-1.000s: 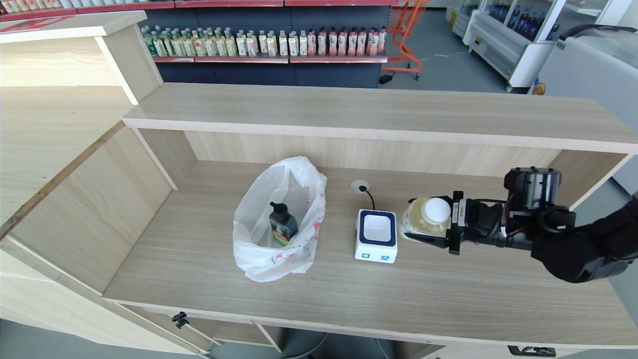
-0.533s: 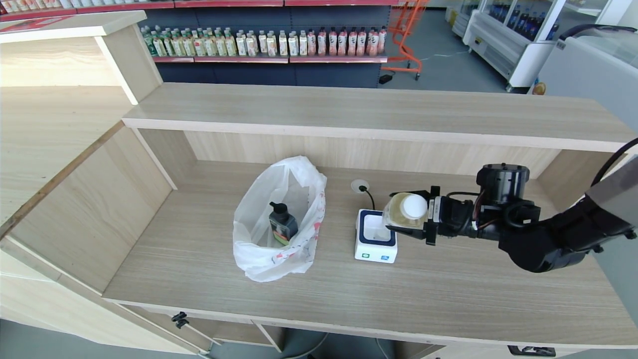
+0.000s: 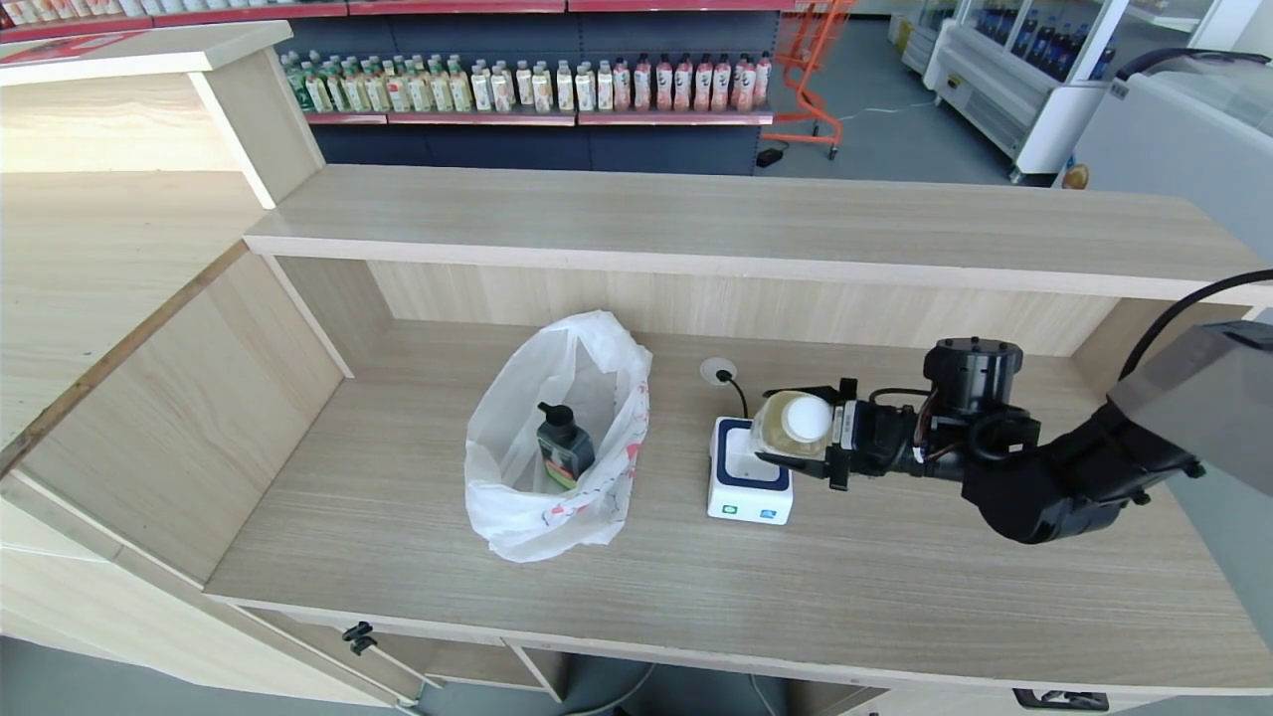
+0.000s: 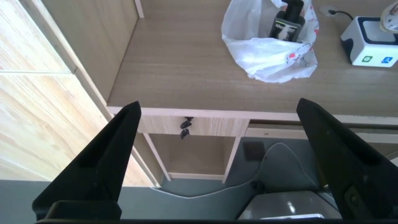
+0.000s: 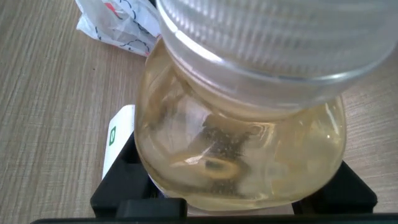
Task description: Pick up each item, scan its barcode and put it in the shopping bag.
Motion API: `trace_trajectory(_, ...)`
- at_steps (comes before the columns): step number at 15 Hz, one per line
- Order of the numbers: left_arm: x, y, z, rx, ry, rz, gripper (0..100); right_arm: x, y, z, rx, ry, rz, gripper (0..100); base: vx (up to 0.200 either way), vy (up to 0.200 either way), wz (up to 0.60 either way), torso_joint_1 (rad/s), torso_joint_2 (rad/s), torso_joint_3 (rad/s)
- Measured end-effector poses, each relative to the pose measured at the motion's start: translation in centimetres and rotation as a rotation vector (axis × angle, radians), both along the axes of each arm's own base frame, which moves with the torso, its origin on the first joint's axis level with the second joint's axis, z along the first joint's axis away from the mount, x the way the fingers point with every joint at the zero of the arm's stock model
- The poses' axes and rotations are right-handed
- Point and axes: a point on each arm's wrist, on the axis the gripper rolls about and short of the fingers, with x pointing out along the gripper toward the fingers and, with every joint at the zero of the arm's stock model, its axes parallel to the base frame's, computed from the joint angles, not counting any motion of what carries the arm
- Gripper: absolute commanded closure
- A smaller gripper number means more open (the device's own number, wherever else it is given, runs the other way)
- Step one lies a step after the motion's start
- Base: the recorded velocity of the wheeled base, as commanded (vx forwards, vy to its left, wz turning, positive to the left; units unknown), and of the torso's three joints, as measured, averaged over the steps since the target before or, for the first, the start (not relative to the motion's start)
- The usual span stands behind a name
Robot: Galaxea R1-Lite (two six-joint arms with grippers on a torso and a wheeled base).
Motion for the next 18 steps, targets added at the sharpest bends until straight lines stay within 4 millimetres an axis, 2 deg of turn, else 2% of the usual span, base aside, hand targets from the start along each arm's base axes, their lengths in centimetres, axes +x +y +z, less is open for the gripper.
trace_trajectory(5,0.0,0.0,0.0,0.0,0.0,0.0,0,0.8,1.3,-0.1,0.009,-0.018,0.032,100,0.0,0.0,0.0,0.0,0.0,0.0)
trace_trajectory(18,0.0,0.0,0.0,0.0,0.0,0.0,0,1.1,1.5,-1.4,0.018,-0.046,0.065,100,0.0,0.0,0.0,0.0,0.0,0.0)
